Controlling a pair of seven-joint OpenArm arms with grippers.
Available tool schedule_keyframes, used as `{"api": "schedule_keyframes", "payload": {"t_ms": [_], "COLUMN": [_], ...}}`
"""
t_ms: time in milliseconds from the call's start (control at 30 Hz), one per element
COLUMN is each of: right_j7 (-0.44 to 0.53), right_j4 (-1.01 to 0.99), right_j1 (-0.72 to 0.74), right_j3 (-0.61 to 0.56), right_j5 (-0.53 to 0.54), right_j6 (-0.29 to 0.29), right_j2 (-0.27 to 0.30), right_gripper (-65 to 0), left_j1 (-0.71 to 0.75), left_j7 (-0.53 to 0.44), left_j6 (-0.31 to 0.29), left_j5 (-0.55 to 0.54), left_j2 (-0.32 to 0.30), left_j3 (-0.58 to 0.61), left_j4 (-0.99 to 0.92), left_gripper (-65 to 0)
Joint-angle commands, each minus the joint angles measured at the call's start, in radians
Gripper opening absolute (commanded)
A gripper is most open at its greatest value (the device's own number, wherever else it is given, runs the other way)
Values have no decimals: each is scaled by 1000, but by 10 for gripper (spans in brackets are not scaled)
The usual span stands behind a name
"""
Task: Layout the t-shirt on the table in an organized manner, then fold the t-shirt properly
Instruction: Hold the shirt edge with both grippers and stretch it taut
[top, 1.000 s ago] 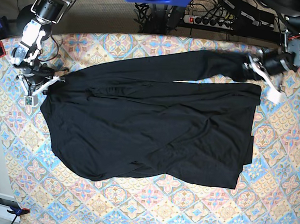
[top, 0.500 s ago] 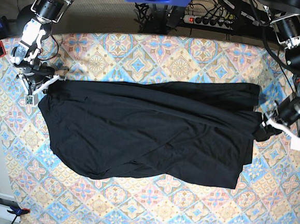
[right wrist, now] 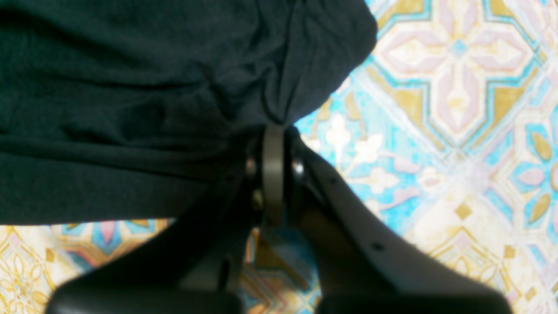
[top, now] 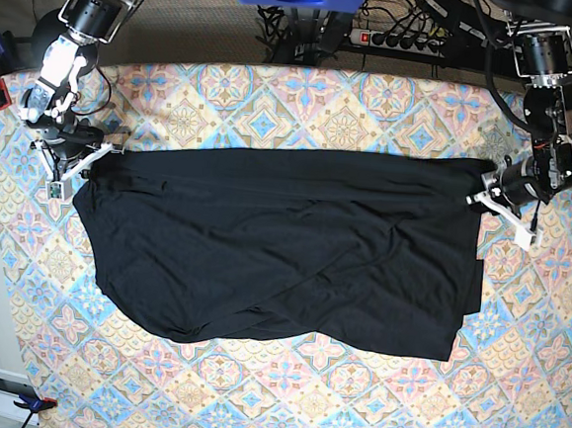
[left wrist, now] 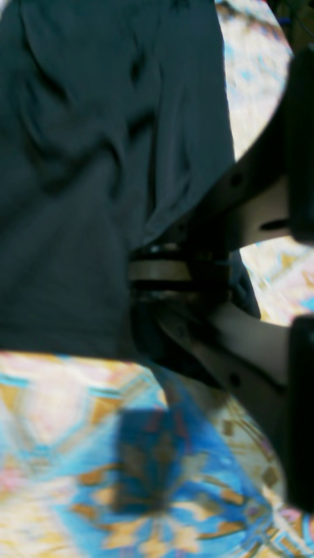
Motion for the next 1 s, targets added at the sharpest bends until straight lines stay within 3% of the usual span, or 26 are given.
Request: {"api": "schedule_keyframes", "payload": {"t_ms": [0, 100, 267, 333, 467, 533, 800, 967], "right_j7": [19, 19, 19, 19, 19, 19, 19, 19], "right_j4": [19, 19, 19, 20, 20, 20, 20, 20], "right_j1": [13, 13, 13, 13, 13, 13, 13, 13], "right_j3": [3, 3, 3, 3, 3, 3, 3, 3], "right_j5": [9, 9, 9, 9, 9, 9, 9, 9], "right_j6": [-2, -2, -2, -2, -2, -2, -2, -2], "right_j2": [18, 18, 18, 18, 18, 18, 18, 18], "right_gripper": [-645, -645, -645, -645, -645, -644, -644, -644], "left_j1": [-16, -5, 22, 33, 65, 91, 105, 99], "left_j7": [-12, -9, -9, -9, -9, -14, -37, -87], "left_j6": [-1, -1, -4, -6, -6, -6, -6, -6], "left_j5": [9, 22, 19, 16, -36, -51, -39, -39], "left_j2": [-18, -18, -18, -18, -20, -52, -52, -44], "left_j3": [4, 8, -18, -38, -85, -108, -107, 4], "left_j4": [14, 14, 14, 14, 15, 15, 7, -45], "left_gripper": [-616, -526, -313, -273, -272, -272, -272, -272]}}
